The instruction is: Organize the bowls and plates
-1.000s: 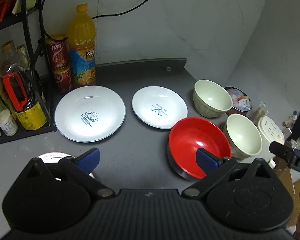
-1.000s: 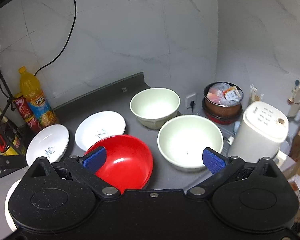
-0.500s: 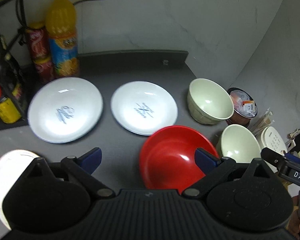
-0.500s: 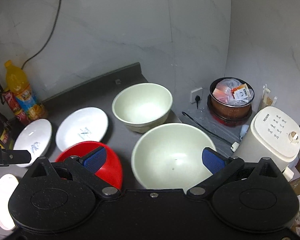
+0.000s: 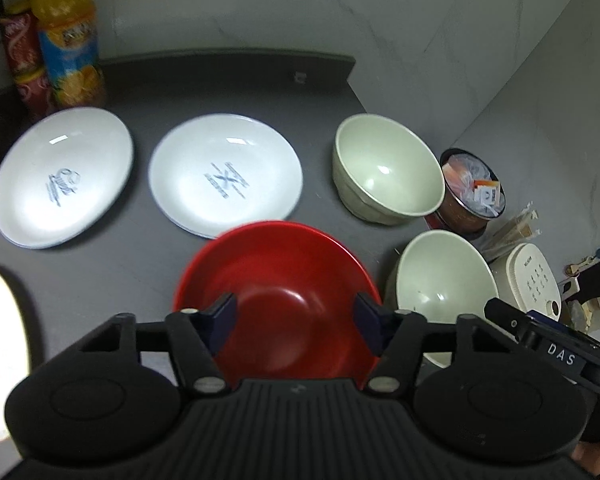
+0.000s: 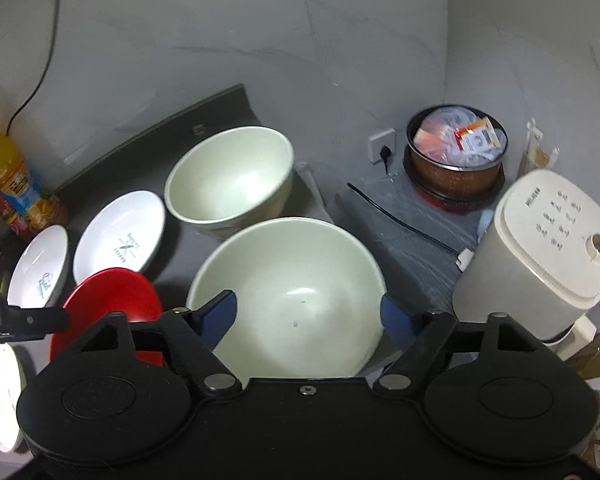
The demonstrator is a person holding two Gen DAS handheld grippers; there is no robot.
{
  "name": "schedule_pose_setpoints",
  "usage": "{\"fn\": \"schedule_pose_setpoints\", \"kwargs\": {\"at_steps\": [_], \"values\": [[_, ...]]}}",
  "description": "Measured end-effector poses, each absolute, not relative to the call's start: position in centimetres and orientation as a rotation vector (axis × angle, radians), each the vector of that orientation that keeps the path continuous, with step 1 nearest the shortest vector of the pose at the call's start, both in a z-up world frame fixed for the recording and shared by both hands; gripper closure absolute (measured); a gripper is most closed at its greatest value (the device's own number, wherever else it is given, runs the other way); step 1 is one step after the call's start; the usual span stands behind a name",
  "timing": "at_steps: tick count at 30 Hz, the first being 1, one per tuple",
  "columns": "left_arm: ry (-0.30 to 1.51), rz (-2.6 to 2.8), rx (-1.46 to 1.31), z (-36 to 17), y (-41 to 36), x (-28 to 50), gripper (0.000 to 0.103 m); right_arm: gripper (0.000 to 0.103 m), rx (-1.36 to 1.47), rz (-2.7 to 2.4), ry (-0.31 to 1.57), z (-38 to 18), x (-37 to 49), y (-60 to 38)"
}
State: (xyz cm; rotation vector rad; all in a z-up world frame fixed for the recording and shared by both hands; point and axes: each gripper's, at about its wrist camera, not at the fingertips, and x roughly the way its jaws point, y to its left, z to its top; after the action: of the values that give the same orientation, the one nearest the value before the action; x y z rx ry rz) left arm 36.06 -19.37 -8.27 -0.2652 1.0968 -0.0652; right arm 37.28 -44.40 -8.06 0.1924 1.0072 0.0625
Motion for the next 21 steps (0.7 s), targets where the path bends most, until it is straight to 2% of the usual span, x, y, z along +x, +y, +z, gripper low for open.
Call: {"fn": "schedule_pose_setpoints", "kwargs": {"at_steps": [3, 12, 14, 19, 21], "values": [[1.118, -0.069, -0.267, -8.8, -20.6, 36.7, 0.055, 0.039, 0.178, 0.08, 1.031, -8.7, 37.7, -45.1], [1.207, -0.16, -0.363, -10.4, -23.8, 39.2, 0.078, 0.045, 0.251, 0.099, 1.088, -10.4, 38.5, -47.2], [1.232, -0.169, -0.386, -10.9, -24.3, 39.8, 0.081, 0.046, 0.262, 0.098, 1.095, -10.7, 38.6, -47.5], [1.332, -0.189, -0.469, -12.5, -25.0, 41.4, 0.087, 0.059, 0.282, 0.115, 1.121, -11.7, 38.9, -48.2], [1.35, -0.19, -0.485, -13.0, -25.4, 41.8, 0.088, 0.06, 0.29, 0.117, 1.129, -12.0, 39.0, -48.5]]}}
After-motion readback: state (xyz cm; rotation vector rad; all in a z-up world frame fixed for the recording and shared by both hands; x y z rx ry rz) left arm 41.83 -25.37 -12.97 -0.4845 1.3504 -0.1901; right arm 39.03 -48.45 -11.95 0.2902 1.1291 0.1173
